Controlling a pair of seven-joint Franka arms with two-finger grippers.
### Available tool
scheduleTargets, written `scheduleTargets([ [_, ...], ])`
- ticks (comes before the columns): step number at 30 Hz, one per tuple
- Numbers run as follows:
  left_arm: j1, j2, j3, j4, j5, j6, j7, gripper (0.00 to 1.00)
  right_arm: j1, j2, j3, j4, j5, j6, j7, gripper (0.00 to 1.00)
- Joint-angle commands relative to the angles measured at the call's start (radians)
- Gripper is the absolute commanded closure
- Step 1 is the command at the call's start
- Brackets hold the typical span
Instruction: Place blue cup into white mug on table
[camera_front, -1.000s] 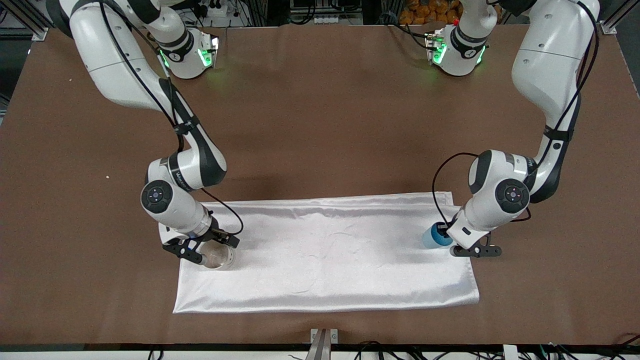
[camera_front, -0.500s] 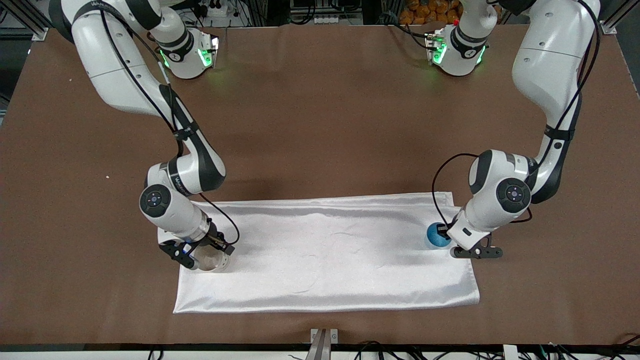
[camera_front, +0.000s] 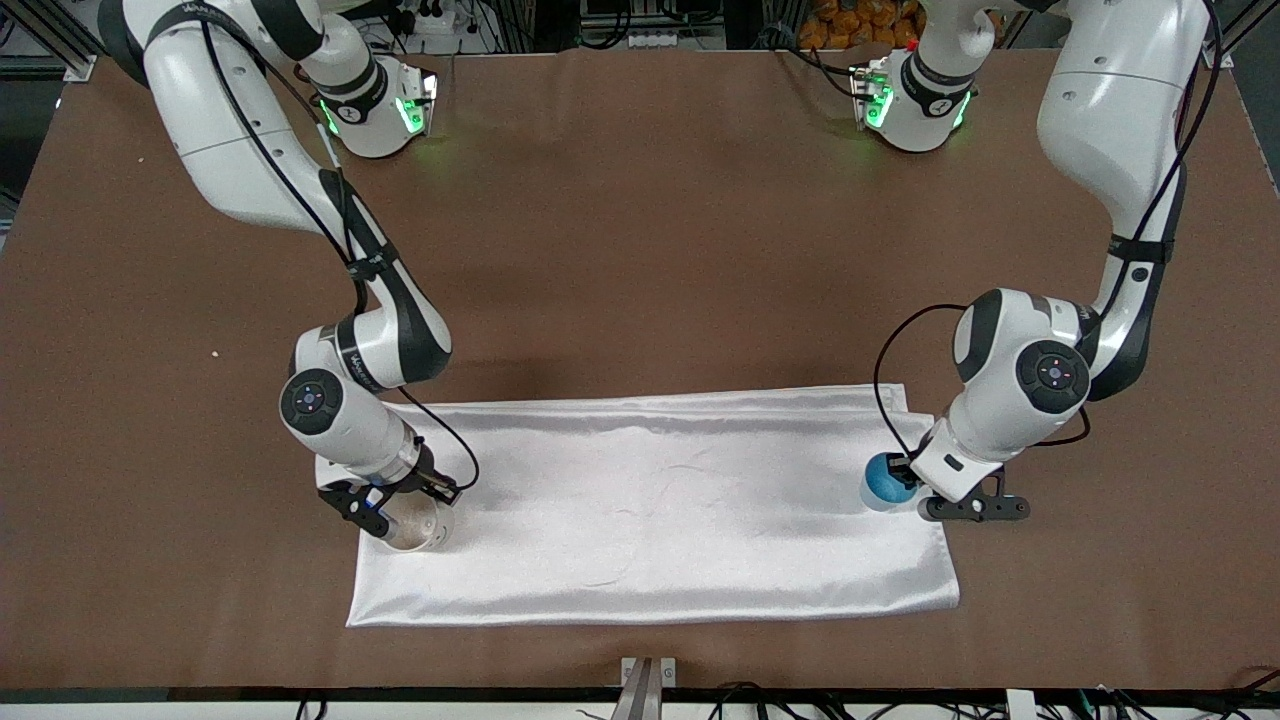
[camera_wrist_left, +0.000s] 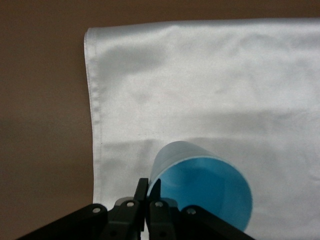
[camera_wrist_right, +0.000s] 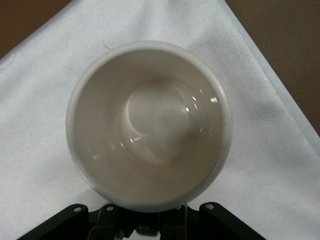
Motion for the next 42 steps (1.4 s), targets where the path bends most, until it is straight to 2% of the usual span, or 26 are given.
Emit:
scheduleTargets([
  [1, -0.004, -0.050, 0.000, -0.013, 0.030, -0.036, -0.018, 1.00, 0.004, 0.011, 0.005, 0.030, -0.069, -0.011, -0.029, 1.00],
  [6, -0.002, -0.078, -0.003, -0.013, 0.030, -0.066, -0.017, 1.00, 0.009, 0.001, 0.005, 0.024, -0.138, -0.028, -0.042, 1.00],
  [10, -0.005, -0.113, -0.004, -0.013, 0.028, -0.092, -0.017, 1.00, 0.022, -0.032, 0.013, 0.027, -0.189, -0.130, -0.064, 1.00],
  [21, -0.004, -0.198, -0.038, -0.011, 0.024, -0.207, -0.017, 1.00, 0.036, -0.176, 0.022, 0.012, -0.184, -0.388, -0.228, 1.00],
  [27, -0.001, -0.244, -0.038, 0.013, 0.019, -0.329, -0.015, 1.00, 0.027, -0.252, 0.025, -0.066, -0.171, -0.394, -0.309, 1.00],
  [34, -0.001, -0.290, -0.041, 0.017, 0.015, -0.396, -0.013, 1.00, 0.026, -0.321, 0.024, -0.146, -0.129, -0.377, -0.369, 1.00],
  [37, -0.001, -0.305, -0.062, 0.018, 0.012, -0.418, -0.020, 1.00, 0.026, -0.345, 0.024, -0.178, -0.129, -0.371, -0.394, 1.00],
  [42, -0.001, -0.310, -0.107, 0.075, -0.022, -0.479, -0.026, 1.00, 0.024, -0.417, 0.024, -0.249, -0.128, -0.374, -0.440, 1.00],
])
